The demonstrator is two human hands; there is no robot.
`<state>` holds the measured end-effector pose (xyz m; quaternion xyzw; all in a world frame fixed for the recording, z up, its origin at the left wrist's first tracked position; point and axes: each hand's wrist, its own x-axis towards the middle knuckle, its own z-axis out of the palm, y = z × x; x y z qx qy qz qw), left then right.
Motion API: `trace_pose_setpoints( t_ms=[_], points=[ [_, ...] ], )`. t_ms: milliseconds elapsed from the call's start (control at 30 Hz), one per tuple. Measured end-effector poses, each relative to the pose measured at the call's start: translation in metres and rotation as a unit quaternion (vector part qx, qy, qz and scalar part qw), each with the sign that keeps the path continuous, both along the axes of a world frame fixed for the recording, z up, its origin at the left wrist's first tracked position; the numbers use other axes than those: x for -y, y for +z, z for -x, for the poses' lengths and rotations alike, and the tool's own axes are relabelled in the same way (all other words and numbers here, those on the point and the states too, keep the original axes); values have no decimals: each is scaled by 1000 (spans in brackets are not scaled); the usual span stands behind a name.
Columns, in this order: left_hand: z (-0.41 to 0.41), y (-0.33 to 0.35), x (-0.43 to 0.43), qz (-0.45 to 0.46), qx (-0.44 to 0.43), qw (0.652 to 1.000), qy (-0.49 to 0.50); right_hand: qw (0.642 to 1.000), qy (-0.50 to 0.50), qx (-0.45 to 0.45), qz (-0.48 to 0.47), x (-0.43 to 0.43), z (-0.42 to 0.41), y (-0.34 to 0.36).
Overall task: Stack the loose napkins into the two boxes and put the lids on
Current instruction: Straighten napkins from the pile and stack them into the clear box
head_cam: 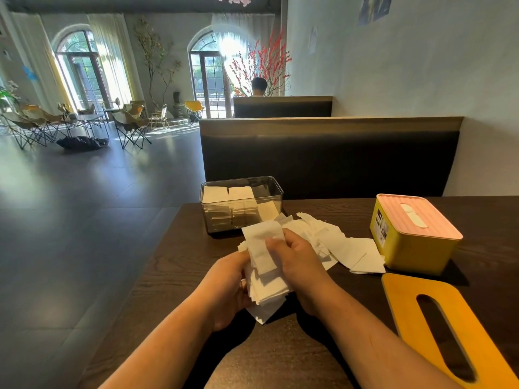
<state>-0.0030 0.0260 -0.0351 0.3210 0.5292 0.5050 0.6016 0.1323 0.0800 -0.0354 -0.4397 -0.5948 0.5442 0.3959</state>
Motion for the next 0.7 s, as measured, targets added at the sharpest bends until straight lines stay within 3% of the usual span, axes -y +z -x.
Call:
trace_pose_setpoints(
  t_ms=[200, 333, 400, 500, 567, 700],
  points=[
    [1, 1, -1, 25, 38, 998, 47, 997, -72, -35, -9, -2, -2, 1],
    [8, -1, -5, 30, 72, 992, 100, 979, -87, -179, 42, -5, -8, 3],
    [13, -2, -7, 34, 100, 987, 124, 951, -72, -281, 108, -7, -13, 3],
    [16, -4, -9, 31, 124, 983, 130, 872, 22, -423, 246, -6, -21, 5],
    [16, -7, -10, 23, 121, 985, 121, 866, 69, -411, 277, -6, -21, 4],
    [14, -12, -13, 4, 76, 991, 114, 913, 84, -304, 258, -2, -17, 4]
  ],
)
